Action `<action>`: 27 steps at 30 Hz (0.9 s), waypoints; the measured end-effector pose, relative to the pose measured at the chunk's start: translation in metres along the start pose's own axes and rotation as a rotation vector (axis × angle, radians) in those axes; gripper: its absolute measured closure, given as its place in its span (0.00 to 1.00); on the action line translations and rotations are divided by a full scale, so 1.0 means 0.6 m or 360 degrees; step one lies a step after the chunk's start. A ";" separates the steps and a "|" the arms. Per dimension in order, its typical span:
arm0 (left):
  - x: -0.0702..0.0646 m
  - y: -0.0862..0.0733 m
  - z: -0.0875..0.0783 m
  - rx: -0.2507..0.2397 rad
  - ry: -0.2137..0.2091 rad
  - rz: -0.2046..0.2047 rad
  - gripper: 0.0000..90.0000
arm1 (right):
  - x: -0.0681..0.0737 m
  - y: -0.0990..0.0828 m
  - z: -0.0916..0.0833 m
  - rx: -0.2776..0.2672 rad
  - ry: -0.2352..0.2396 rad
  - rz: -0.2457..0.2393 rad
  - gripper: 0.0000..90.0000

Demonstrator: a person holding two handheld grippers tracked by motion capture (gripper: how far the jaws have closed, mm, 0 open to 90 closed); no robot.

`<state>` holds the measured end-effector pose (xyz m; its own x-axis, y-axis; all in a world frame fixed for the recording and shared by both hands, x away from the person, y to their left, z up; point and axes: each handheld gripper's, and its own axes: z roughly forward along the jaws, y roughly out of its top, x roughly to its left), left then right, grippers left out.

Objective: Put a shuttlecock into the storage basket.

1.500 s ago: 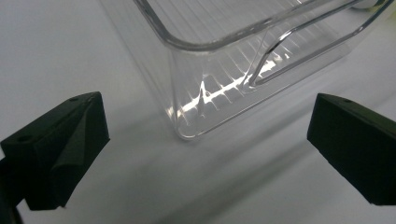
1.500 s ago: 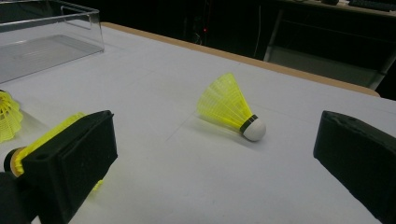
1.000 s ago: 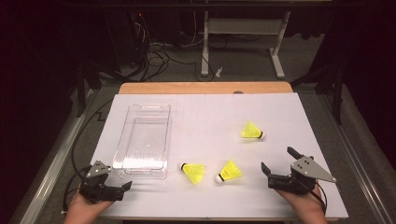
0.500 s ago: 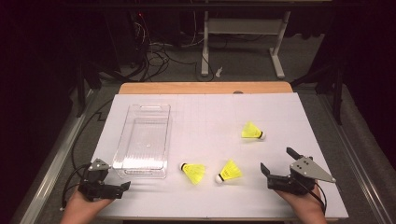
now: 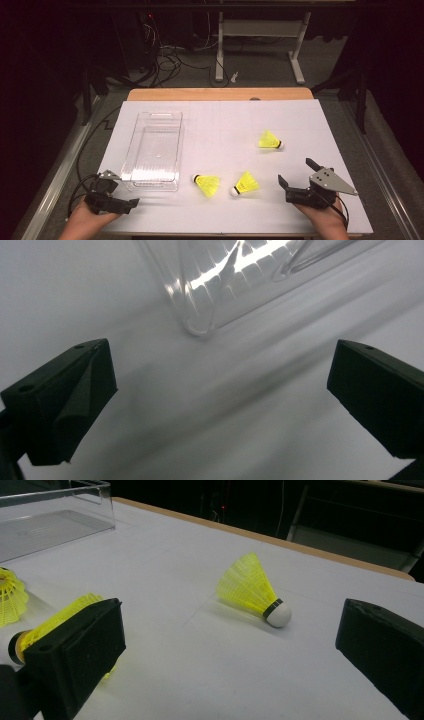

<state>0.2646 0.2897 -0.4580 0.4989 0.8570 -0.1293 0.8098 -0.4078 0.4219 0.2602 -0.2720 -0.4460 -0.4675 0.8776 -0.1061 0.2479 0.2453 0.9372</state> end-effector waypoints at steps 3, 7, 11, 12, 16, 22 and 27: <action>0.000 0.003 0.002 0.0042 -0.0007 -0.0004 0.01 | 0.001 0.000 0.000 0.0002 -0.0001 -0.0003 0.00; 0.001 0.007 0.000 0.0110 0.0011 0.0013 0.01 | 0.001 0.000 -0.001 0.0002 -0.0001 0.0001 0.00; 0.004 0.010 -0.003 0.0155 0.0006 0.0000 0.01 | 0.000 -0.001 -0.002 0.0002 0.0001 0.0001 0.00; 0.004 0.011 -0.003 0.0172 0.0008 0.0002 0.01 | 0.000 -0.001 -0.002 0.0002 0.0004 0.0003 0.00; 0.005 0.014 -0.006 0.0232 0.0008 0.0010 0.01 | -0.001 -0.001 -0.002 -0.0001 0.0002 0.0005 0.00; 0.001 0.020 -0.011 0.0336 -0.0011 0.0057 0.01 | 0.000 -0.001 -0.002 0.0007 0.0003 0.0006 0.00; -0.004 0.027 -0.013 0.0431 -0.0018 0.0099 0.01 | 0.001 -0.001 -0.001 0.0008 0.0009 0.0006 0.00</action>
<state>0.2738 0.2835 -0.4439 0.5527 0.8245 -0.1215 0.8296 -0.5305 0.1742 0.2592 -0.2722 -0.4465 -0.4715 0.8761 -0.1008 0.2540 0.2443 0.9358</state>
